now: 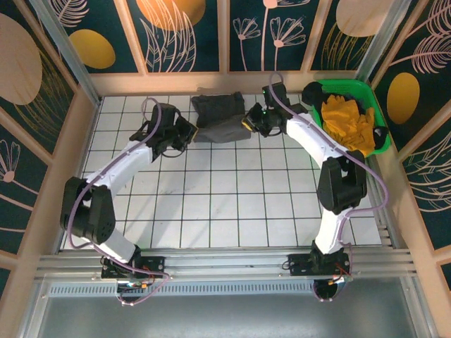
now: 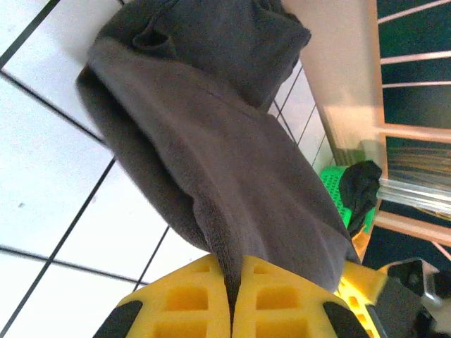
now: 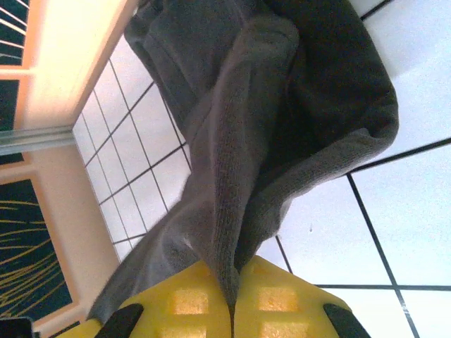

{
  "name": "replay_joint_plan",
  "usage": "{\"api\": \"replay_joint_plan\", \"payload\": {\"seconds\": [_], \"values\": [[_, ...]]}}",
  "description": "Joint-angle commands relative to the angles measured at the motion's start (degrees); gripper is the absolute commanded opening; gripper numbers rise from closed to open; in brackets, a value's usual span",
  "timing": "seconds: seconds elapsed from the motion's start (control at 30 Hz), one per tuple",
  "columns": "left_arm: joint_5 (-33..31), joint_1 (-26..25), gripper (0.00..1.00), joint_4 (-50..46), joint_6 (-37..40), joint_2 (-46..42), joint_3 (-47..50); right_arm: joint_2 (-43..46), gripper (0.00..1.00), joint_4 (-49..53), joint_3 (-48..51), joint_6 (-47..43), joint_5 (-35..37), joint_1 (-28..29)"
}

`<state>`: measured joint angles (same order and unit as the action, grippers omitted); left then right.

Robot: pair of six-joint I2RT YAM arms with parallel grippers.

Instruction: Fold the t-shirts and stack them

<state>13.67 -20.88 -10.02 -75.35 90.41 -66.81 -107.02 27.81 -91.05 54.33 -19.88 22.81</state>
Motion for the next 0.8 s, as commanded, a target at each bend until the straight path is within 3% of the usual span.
{"api": "replay_joint_plan", "payload": {"seconds": [0.0,0.23,0.43,0.63,0.77], "values": [[2.8,-0.1,0.0,-1.4,-1.6,-3.1,9.4,1.6,0.0,2.6,7.9,0.5,-2.5,1.9],[7.9,-0.5,0.0,-0.7,-1.1,-11.1,26.4,9.5,0.0,-2.8,27.6,4.4,-2.6,7.2],[10.2,-0.8,0.0,-0.3,-0.8,-16.4,37.4,12.9,0.0,-4.3,36.8,6.1,-2.9,11.8],[11.3,-1.3,0.0,-3.4,-0.2,-23.1,40.3,16.8,0.0,-3.2,39.5,9.6,-2.9,17.0],[9.6,-1.3,0.0,-7.5,0.4,-27.4,36.9,20.1,0.0,-2.3,39.4,12.7,-1.4,19.3]]}}
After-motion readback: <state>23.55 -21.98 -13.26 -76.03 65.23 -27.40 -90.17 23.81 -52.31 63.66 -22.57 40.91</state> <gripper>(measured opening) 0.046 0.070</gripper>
